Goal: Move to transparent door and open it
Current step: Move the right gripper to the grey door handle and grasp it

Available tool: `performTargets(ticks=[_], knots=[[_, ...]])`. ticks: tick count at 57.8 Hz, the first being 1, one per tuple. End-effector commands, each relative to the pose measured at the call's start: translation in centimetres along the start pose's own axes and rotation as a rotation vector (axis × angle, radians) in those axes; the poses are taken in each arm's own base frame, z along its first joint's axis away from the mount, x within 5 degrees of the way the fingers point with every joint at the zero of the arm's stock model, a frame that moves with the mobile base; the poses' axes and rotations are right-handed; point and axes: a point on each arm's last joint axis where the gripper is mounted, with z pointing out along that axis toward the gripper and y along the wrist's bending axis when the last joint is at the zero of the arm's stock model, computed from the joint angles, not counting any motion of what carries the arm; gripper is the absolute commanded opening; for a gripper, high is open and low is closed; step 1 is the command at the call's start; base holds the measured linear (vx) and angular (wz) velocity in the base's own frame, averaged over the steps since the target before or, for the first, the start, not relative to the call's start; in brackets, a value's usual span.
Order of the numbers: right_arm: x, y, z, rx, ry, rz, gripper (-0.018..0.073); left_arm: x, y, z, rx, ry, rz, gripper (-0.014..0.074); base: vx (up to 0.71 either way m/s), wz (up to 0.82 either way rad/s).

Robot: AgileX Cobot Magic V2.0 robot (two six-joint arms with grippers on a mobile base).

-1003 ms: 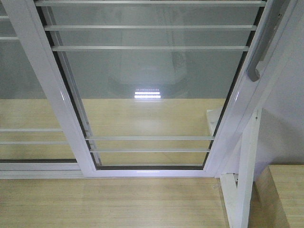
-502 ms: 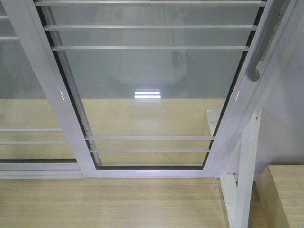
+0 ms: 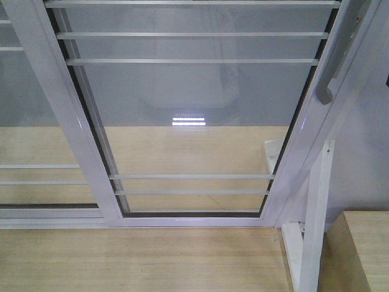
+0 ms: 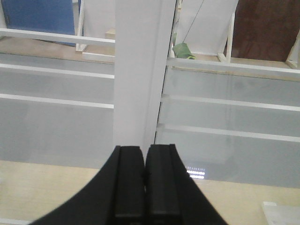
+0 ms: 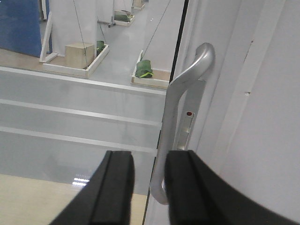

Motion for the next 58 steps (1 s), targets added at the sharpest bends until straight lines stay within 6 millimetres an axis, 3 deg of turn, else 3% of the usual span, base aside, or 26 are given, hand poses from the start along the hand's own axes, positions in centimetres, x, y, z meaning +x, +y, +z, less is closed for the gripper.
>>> performTargets(ticks=[1,10,21,33,45,58], knots=[[-2.0,-0.3,-0.5,0.013,-0.117,-0.004,0.0445,-2.0,-0.4,-0.5,0.021,-0.114,0.000,0.0226,0.00,0.00],[-1.8,-0.3,-0.3,0.010,-0.103,0.035,0.0578,-2.1,-0.4,-0.5,0.021,-0.116,-0.001,0.0393,0.00,0.00],[-0.7,-0.1,2.1,0.001,-0.033,0.029,0.0591,-2.1,-0.4,-0.5,0.022,-0.118,-0.001,0.0515,0.00,0.00],[1.6,0.4,7.3,-0.023,0.026,0.003,0.0589,-2.1,-0.4,-0.5,0.022,-0.118,-0.001,0.0521,0.00,0.00],[3.6,1.1,12.0,-0.048,-0.028,0.016,0.0589,-2.0,-0.4,-0.5,0.021,-0.114,-0.001,0.0521,0.00,0.00],[4.2,1.2,15.9,-0.053,-0.002,-0.013,0.0589,-2.1,-0.4,-0.5,0.021,-0.115,-0.001,0.0521,0.00,0.00]])
